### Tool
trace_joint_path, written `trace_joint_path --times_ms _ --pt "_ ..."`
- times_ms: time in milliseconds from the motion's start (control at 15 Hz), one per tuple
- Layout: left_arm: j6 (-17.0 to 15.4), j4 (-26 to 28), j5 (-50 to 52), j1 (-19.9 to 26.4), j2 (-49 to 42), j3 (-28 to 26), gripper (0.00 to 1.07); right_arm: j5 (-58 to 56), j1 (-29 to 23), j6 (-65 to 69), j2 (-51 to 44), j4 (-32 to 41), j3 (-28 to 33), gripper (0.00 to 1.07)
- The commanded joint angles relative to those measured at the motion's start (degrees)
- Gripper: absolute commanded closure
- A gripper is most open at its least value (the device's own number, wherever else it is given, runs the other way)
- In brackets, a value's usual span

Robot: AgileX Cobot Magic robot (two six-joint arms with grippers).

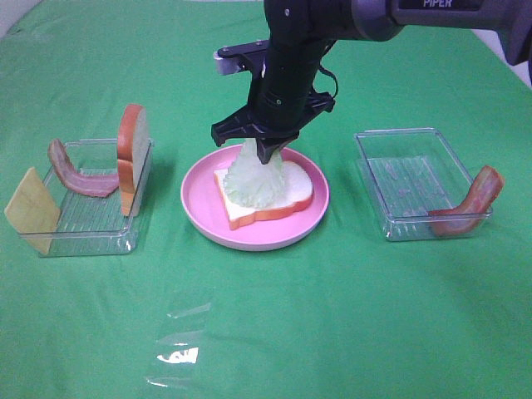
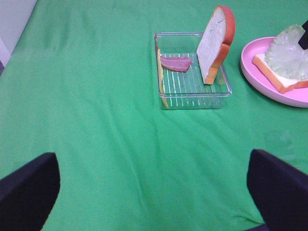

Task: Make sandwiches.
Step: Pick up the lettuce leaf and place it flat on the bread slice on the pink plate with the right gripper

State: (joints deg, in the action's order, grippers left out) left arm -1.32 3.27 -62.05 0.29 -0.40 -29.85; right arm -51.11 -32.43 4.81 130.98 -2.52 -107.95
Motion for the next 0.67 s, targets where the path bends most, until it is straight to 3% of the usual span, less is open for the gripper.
trace_joint_path --times_ms 67,133,200,267,400,667 --pt "0.0 0.1 0.3 0.1 -0.2 0.2 0.09 -0.5 0.1 0.6 0.2 0.3 -0.2 1.07" --pt "0.0 0.1 0.3 0.1 -0.2 0.2 0.09 -0.6 0.1 1.2 0.2 0.2 -0.2 1.03" --pt "0.0 0.1 0.3 0.1 -0.2 0.2 0.09 -0.6 0.1 1.8 0.2 -0.2 -0.2 0.9" --pt "0.0 0.1 0.3 0.1 -0.2 0.2 0.09 -1.0 0.1 1.8 0.2 -0.7 -0.2 0.38" --pt "0.0 0.1 0.3 0.1 -0.2 0.2 0.09 -1.5 0.1 1.7 0.2 -1.8 -0.2 0.09" --pt "0.0 0.1 0.3 0.1 -0.2 0.2 0.09 -5.0 0.1 1.6 -1.3 -3.9 -0.2 0.09"
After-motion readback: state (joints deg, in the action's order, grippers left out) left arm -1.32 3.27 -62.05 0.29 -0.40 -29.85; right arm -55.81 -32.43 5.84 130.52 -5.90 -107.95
